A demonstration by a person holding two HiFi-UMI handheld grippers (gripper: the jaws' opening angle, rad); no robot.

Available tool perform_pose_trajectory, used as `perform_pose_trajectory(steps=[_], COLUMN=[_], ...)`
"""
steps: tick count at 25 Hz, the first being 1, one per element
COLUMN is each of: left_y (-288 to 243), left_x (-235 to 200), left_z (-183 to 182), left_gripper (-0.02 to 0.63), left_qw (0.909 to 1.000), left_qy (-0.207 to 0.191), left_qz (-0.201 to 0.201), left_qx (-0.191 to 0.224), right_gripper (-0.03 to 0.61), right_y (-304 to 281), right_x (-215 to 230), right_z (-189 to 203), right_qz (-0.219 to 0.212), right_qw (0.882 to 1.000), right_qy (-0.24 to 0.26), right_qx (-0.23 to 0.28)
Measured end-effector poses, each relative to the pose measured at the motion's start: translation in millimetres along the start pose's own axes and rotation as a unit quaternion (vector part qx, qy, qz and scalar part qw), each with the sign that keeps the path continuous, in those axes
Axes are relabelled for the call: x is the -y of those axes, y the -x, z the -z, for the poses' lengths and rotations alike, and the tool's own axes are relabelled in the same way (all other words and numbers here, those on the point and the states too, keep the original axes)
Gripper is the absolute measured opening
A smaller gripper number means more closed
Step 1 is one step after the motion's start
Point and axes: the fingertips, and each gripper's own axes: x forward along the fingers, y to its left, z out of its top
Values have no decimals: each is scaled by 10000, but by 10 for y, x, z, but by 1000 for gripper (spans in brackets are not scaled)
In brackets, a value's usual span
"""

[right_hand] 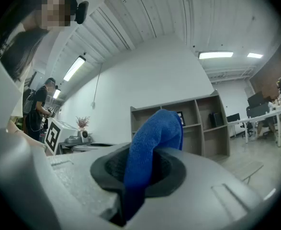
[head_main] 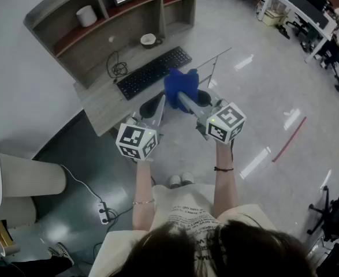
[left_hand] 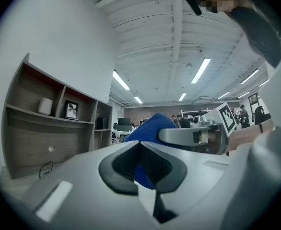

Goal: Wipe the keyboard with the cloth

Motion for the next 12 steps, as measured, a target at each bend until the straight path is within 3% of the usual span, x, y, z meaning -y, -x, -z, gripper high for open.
perform_pose_trajectory(steps=[12], left_y=[15], left_x=[49], left_z=[-35], left_gripper=[-12], left_qw=[9998], left_qy=[109], left_qz=[-116], left_qx=[89], right_gripper=[58], right_y=[105], right_x=[68], right_z=[-33], right_qz=[-18], right_qw=[10000], right_qy=[-30], right_qx=[7])
